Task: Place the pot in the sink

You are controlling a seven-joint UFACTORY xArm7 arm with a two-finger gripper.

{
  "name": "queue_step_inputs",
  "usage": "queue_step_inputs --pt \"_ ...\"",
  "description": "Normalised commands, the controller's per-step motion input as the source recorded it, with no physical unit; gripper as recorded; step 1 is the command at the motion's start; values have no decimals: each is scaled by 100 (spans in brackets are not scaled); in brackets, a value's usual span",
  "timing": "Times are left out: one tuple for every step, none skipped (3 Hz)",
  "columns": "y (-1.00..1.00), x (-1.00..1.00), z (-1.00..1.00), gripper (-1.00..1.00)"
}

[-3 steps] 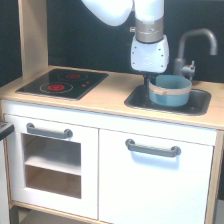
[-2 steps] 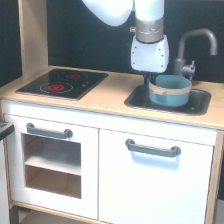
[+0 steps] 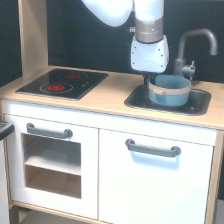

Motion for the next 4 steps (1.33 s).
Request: queue_step_inputs --pt "11 2 -47 -30" --pt "10 -1 -47 -28" --pt "10 1 -47 -33" --pt "8 -1 -43 -22"
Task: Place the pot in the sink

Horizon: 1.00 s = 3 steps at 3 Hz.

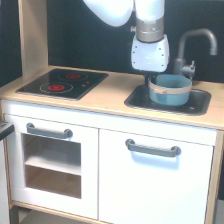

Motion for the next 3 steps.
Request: queue_step_inputs --pt "7 -2 -44 -26" --pt "7 0 -45 -32" --pt "7 1 -46 -37"
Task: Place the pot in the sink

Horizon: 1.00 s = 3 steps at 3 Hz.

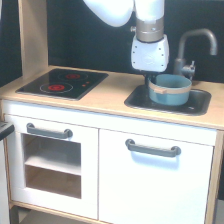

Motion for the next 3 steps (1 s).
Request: queue_step_inputs --pt "6 -2 -42 -24" --pt "5 -1 -44 -32" --pt "5 0 -42 -27"
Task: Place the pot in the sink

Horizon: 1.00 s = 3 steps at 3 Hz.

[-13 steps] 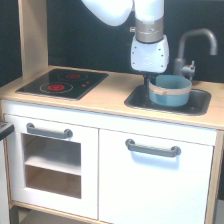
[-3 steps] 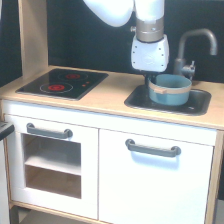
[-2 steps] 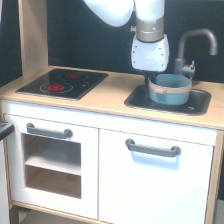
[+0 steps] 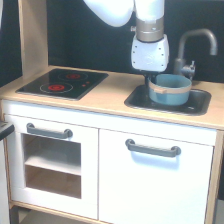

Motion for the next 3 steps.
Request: queue_step_inputs --pt "5 2 -40 -25" --pt "3 -4 -39 -11" --pt "3 1 -41 -20"
